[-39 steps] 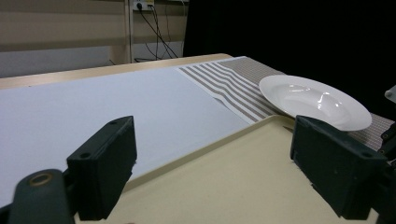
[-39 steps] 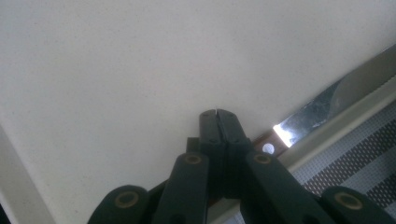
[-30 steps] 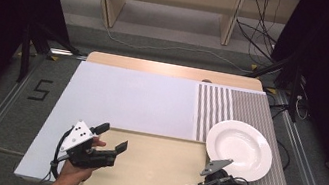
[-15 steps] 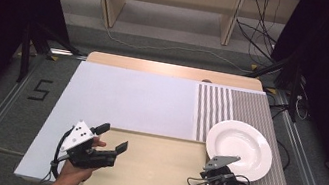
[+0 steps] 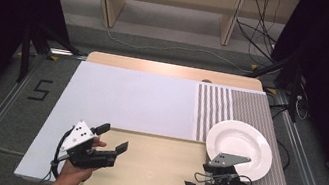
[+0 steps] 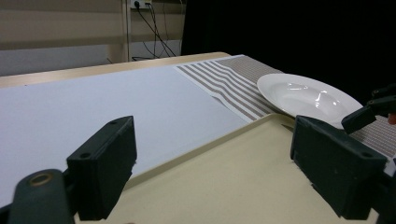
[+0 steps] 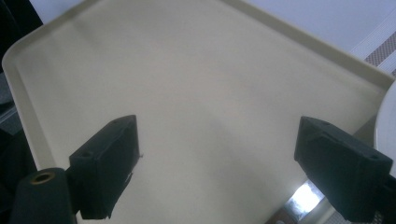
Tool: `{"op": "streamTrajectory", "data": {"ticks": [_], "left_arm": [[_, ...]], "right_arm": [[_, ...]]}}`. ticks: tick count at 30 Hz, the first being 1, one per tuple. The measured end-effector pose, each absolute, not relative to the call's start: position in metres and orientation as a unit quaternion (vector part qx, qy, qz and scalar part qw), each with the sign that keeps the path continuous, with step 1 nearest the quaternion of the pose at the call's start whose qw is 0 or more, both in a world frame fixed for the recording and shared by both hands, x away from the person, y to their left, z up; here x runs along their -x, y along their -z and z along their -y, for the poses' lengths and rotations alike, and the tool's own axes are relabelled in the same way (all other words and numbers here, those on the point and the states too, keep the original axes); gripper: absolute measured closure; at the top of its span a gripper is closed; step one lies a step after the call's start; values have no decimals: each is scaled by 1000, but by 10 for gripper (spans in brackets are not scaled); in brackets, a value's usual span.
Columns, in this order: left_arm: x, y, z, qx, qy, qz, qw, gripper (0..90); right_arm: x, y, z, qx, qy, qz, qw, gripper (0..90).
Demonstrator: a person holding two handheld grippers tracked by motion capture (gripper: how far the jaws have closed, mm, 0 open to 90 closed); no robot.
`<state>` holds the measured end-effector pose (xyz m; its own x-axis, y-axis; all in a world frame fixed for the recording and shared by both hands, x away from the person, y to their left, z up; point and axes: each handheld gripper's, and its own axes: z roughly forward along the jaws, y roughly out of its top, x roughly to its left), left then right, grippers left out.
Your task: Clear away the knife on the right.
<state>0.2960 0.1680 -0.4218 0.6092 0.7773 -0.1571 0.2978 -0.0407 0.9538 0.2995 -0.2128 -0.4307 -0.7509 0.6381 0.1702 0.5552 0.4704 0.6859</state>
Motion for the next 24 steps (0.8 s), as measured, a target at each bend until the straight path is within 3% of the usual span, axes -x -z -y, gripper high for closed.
{"op": "streamTrajectory", "data": {"ticks": [24], "left_arm": [[-296,422,-166,-698,-196,-381,573,143]], "right_arm": [[-289,407,233,-348,-496,-788,107,123]]}}
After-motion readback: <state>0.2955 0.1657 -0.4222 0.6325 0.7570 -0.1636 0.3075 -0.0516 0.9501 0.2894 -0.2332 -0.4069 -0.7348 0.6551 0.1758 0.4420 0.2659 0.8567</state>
